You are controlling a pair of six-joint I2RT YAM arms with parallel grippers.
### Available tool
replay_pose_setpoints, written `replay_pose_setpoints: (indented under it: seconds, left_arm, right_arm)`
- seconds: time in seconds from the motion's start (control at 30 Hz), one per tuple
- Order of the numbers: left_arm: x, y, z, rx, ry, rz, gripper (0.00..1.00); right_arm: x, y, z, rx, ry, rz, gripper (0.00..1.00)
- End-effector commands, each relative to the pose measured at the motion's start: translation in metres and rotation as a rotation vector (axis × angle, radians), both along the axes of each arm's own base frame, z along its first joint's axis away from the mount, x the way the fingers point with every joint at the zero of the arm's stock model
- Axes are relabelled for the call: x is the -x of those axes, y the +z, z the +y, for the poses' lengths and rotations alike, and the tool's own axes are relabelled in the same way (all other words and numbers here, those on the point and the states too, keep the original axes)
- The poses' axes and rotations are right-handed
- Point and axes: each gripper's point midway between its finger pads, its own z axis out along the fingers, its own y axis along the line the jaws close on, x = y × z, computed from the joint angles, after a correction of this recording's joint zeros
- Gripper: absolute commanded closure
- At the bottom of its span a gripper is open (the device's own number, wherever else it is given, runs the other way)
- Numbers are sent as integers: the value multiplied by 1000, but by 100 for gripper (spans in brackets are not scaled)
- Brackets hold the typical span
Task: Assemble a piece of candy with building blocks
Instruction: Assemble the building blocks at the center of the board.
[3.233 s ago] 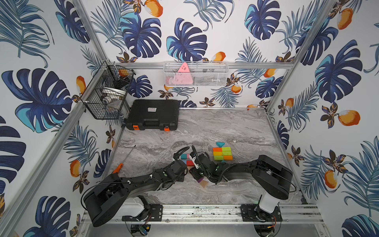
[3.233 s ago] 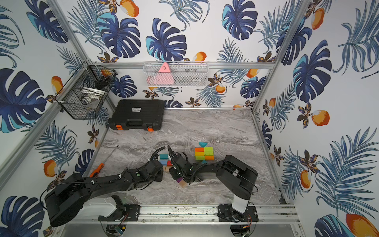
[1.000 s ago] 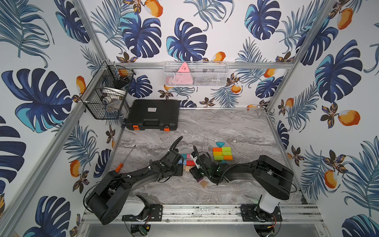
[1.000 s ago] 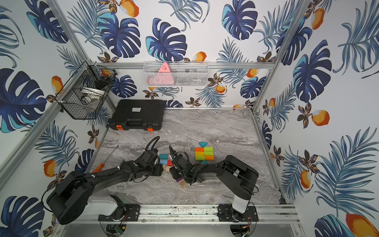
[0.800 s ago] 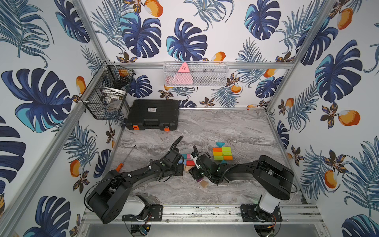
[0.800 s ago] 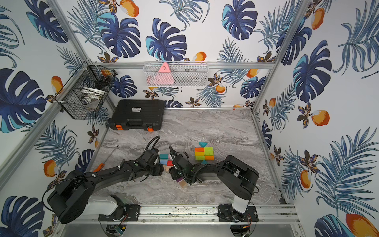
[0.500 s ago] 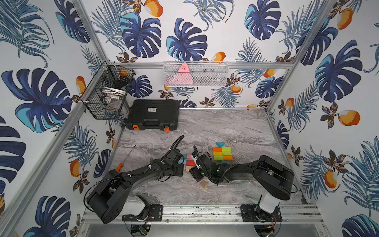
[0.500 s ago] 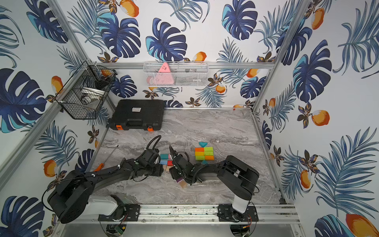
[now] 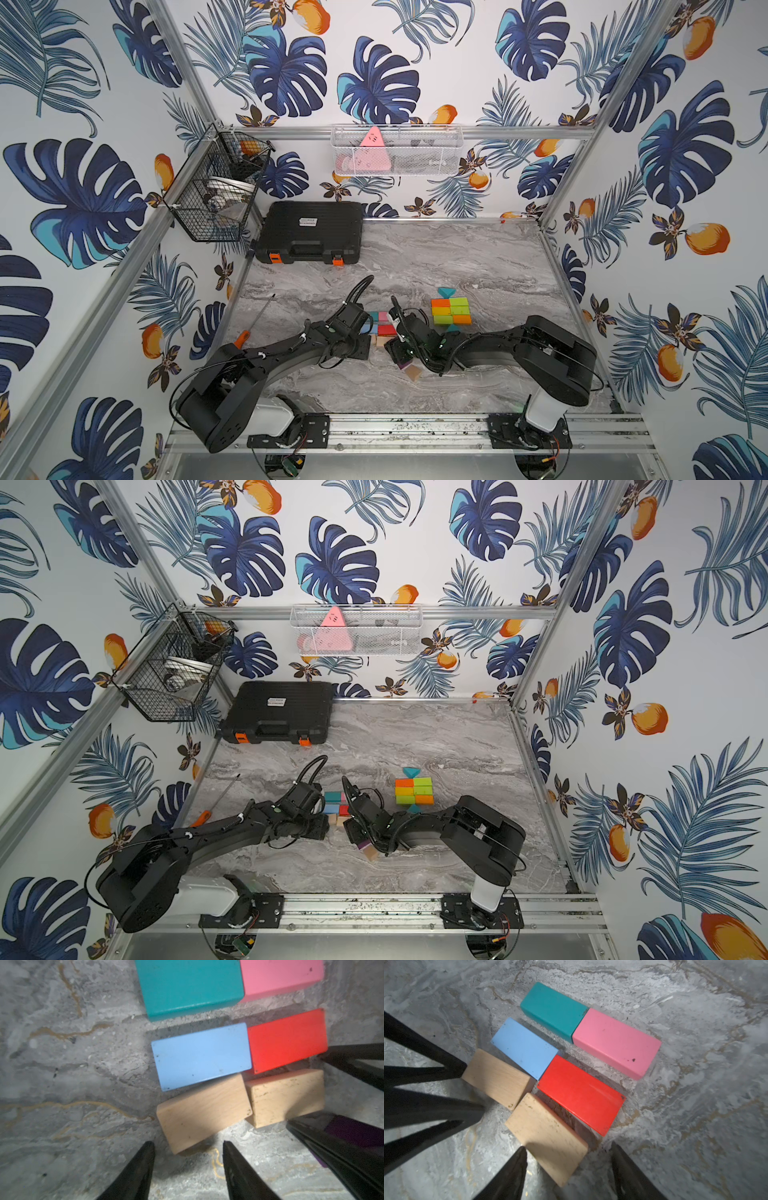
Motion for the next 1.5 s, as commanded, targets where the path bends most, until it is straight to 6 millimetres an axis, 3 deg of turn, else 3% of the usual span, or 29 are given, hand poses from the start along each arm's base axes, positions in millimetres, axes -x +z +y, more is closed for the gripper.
replay_pose_setpoints:
  seconds: [0.0, 0.77, 1.47]
  left_arm:
    - [6, -7, 6, -26, 20, 38, 43]
    - [-1, -4, 3, -33, 5, 19, 46]
    - [-8, -4, 0, -41, -8, 8, 46]
  right_arm:
    - [24, -35, -39, 189, -16, 123, 32]
    - [23, -45, -37, 211, -16, 127, 33]
    - [17, -38, -39, 215, -1, 105, 32]
